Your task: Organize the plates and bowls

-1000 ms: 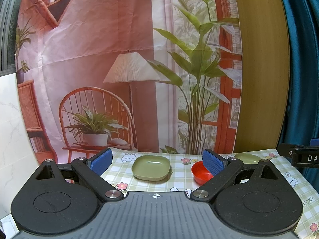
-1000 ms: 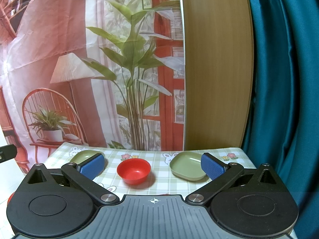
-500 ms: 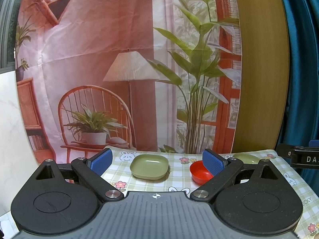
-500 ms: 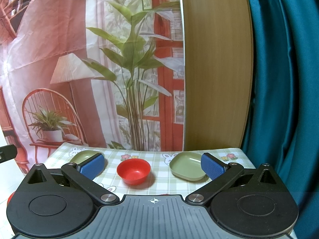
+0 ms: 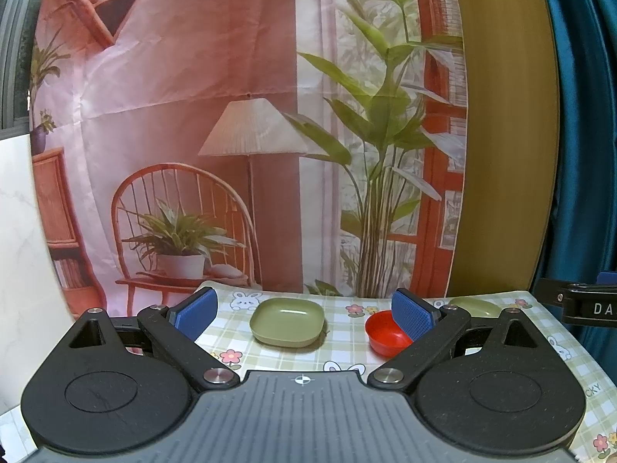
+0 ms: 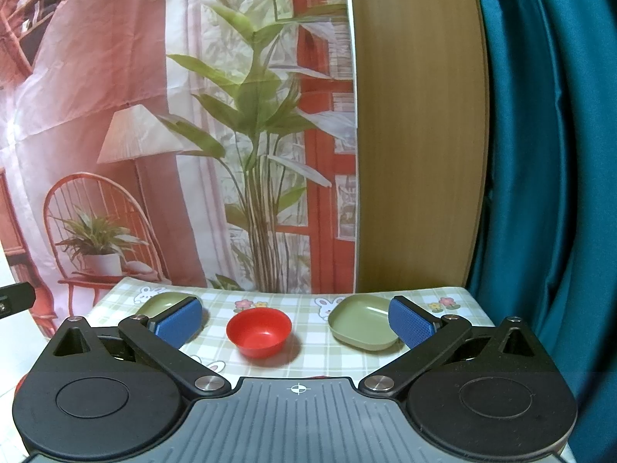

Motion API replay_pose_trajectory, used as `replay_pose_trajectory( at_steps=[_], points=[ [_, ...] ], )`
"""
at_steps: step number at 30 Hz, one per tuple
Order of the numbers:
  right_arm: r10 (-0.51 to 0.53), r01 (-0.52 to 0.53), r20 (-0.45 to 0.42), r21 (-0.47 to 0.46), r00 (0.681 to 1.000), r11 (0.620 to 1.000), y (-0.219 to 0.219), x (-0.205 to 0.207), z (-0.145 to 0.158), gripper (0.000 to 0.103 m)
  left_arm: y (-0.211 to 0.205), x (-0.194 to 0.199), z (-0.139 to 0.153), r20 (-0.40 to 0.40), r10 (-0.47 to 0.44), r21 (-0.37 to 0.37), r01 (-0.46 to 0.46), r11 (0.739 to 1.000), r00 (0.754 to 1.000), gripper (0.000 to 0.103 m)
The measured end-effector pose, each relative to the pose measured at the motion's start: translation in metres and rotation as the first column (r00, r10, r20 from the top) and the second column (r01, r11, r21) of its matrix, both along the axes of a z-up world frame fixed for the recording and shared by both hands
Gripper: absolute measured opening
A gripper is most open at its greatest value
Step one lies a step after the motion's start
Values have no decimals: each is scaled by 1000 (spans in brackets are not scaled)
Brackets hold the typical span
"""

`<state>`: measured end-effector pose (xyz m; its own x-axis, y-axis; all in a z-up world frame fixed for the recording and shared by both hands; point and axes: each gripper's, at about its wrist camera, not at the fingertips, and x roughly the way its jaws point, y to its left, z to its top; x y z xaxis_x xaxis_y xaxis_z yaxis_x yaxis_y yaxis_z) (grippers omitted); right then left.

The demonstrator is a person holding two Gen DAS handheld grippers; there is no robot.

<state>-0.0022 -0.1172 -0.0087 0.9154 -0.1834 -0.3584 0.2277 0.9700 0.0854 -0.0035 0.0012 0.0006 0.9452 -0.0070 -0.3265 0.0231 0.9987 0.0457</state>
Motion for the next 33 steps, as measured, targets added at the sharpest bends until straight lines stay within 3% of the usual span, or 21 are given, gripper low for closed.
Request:
replay_pose_trajectory(
  at_steps=[33],
  points=[
    [-6, 6, 4, 13, 1000, 1000, -4, 2, -3, 103, 2, 1, 0, 24, -19, -38, 19, 999, 1000, 98]
  ],
)
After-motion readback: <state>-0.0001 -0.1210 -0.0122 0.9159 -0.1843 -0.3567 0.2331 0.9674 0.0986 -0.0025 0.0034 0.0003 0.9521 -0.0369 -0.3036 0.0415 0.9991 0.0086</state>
